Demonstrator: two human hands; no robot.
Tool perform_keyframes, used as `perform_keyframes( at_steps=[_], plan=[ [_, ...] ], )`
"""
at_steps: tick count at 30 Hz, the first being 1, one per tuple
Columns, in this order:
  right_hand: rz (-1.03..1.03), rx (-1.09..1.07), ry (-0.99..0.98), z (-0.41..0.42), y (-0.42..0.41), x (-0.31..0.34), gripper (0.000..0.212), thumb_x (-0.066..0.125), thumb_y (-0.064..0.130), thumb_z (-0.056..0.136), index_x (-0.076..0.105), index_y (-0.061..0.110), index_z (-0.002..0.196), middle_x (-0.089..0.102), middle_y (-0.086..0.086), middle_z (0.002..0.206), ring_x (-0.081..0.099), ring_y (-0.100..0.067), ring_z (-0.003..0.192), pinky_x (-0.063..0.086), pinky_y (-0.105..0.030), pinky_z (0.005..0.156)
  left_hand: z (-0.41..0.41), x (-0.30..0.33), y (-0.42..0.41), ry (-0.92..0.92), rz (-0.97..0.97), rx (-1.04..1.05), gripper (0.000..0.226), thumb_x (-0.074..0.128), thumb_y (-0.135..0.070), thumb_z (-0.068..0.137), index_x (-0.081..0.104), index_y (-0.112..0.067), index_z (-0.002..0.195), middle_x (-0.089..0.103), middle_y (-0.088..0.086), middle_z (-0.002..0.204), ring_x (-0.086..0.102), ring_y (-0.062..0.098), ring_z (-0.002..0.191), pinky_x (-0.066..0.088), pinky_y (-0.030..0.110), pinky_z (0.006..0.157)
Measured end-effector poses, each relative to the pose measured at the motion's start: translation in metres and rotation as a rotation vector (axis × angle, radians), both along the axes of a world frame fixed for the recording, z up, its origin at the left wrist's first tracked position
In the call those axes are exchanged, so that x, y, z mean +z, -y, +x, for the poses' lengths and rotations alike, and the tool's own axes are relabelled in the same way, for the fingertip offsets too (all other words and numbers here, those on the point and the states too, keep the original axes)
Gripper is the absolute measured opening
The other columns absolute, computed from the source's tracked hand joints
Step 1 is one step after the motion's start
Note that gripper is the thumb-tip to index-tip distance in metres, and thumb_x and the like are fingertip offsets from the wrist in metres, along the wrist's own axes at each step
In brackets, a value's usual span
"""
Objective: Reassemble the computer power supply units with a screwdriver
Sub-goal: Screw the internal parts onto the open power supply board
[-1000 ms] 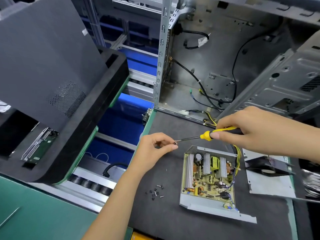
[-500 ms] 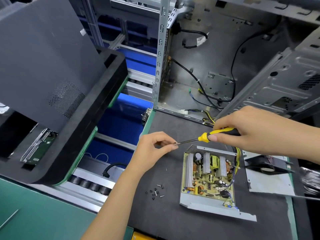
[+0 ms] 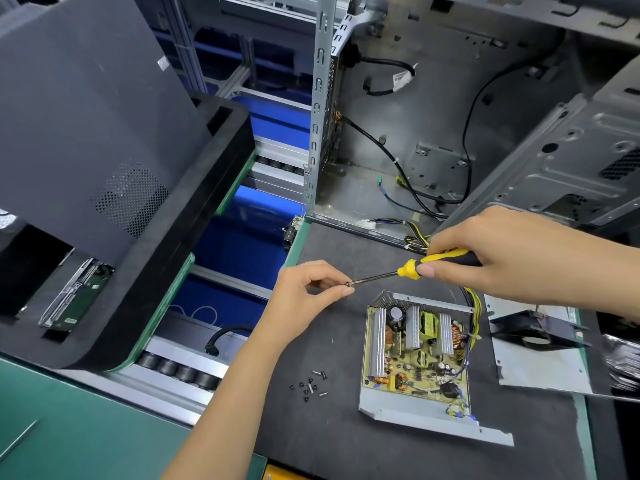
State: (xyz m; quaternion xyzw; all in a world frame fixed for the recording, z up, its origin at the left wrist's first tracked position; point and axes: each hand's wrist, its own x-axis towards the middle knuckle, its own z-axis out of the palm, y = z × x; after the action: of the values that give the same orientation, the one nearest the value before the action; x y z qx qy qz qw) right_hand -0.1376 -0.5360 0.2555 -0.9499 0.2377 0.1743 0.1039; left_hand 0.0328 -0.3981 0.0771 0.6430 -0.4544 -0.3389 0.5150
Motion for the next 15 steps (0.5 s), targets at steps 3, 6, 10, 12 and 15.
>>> perform_keyframes(
  at_steps=[3,6,10,12,15],
  plan=[
    [-0.009,-0.001,-0.006,0.001,0.0,-0.002,0.047,0.026,0.071,0.075,0.05,0.032,0.065,0.053,0.01,0.051,0.048,-0.006,0.049,0.038,-0.028,0.047,-0.001,0.002,0.002,0.122,-0.021,-0.01,0.007,0.077,-0.011,0.081,0.077,-0.013,0.088,0.07,-0.005,0.08,0.064,0.011,0.076,0.055,0.024,0.073],
    [0.047,-0.035,-0.028,0.005,0.002,-0.005,0.044,0.031,0.067,0.075,0.057,0.032,0.08,0.05,0.031,0.051,0.048,0.004,0.052,0.032,-0.025,0.047,-0.006,0.003,0.004,0.276,-0.091,-0.033,0.005,0.076,-0.008,0.082,0.077,-0.012,0.086,0.069,-0.005,0.08,0.062,0.011,0.074,0.054,0.029,0.069],
    [0.06,-0.055,0.01,0.008,0.005,-0.007,0.043,0.036,0.067,0.076,0.059,0.031,0.08,0.041,0.009,0.037,0.039,-0.009,0.04,0.028,-0.022,0.043,-0.011,-0.001,0.002,0.233,-0.139,0.055,0.006,0.077,-0.007,0.081,0.076,-0.012,0.085,0.067,-0.005,0.077,0.06,0.01,0.072,0.053,0.025,0.069],
    [0.079,-0.055,0.013,0.008,0.004,-0.007,0.042,0.036,0.068,0.076,0.058,0.032,0.079,0.046,0.015,0.041,0.039,-0.009,0.04,0.032,-0.025,0.045,-0.011,-0.004,0.001,0.193,-0.134,0.066,0.008,0.078,-0.008,0.08,0.076,-0.012,0.086,0.067,-0.006,0.078,0.061,0.01,0.073,0.052,0.022,0.071],
    [0.097,-0.055,0.001,0.009,0.003,-0.008,0.041,0.035,0.068,0.074,0.058,0.034,0.079,0.05,0.029,0.051,0.044,-0.005,0.044,0.033,-0.025,0.046,-0.011,-0.006,0.0,0.167,-0.113,0.051,0.014,0.08,-0.007,0.077,0.075,-0.011,0.09,0.068,-0.004,0.08,0.062,0.011,0.074,0.053,0.022,0.072]
  ],
)
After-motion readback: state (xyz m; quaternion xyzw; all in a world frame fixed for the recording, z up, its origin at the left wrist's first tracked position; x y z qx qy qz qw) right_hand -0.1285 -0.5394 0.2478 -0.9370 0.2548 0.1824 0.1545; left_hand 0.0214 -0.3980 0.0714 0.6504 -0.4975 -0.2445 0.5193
